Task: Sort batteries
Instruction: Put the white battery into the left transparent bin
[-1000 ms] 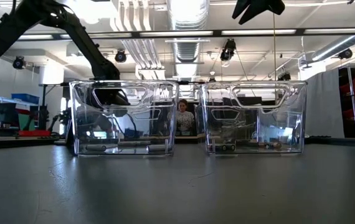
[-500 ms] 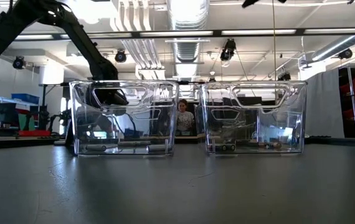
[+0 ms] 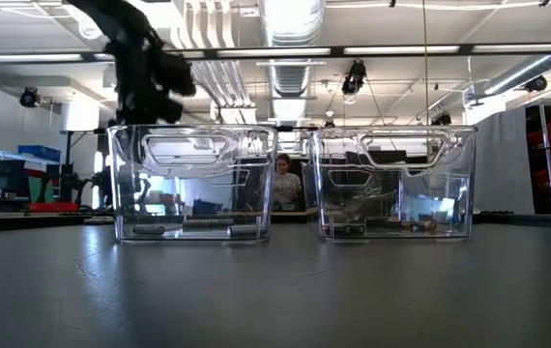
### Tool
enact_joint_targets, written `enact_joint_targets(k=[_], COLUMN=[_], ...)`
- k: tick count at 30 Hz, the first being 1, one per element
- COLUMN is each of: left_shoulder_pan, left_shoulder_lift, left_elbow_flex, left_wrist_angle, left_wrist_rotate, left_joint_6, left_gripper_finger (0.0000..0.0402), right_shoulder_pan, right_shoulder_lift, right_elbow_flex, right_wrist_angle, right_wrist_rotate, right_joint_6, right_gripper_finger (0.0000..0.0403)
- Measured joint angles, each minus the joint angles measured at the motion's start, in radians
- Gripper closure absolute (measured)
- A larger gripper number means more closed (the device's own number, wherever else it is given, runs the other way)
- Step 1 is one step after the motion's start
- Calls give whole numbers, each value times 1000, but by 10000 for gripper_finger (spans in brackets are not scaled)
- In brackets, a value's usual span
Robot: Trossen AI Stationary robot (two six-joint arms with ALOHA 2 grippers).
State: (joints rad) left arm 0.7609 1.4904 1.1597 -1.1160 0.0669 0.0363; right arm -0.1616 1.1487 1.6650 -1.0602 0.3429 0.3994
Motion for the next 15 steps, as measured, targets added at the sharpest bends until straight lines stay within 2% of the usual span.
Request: enact_joint_targets(k=[3, 8, 12, 15], left_shoulder_pan=[-121, -344, -511, -586], left_shoulder_lift=[-98, -184, -175, -137], left_elbow_flex=[-25, -39, -31, -26], left_wrist_angle=[35, 142, 255, 321], left_wrist_rotate=[72, 78, 10, -29], left_joint_6=[-104, -315, -462, -544], left_gripper_finger=[394, 394, 393, 393], right_shoulder_pan=[0, 0, 0, 0], right_shoulder_lift=[12, 22, 23, 23], right_elbow_flex=[0, -1, -1, -1], right_wrist_angle=[15, 50, 45, 41], right_wrist_rotate=[7, 7, 7, 3], right_joint_6=[-17, -55, -81, -112], right_gripper_finger=[277, 264, 254, 247])
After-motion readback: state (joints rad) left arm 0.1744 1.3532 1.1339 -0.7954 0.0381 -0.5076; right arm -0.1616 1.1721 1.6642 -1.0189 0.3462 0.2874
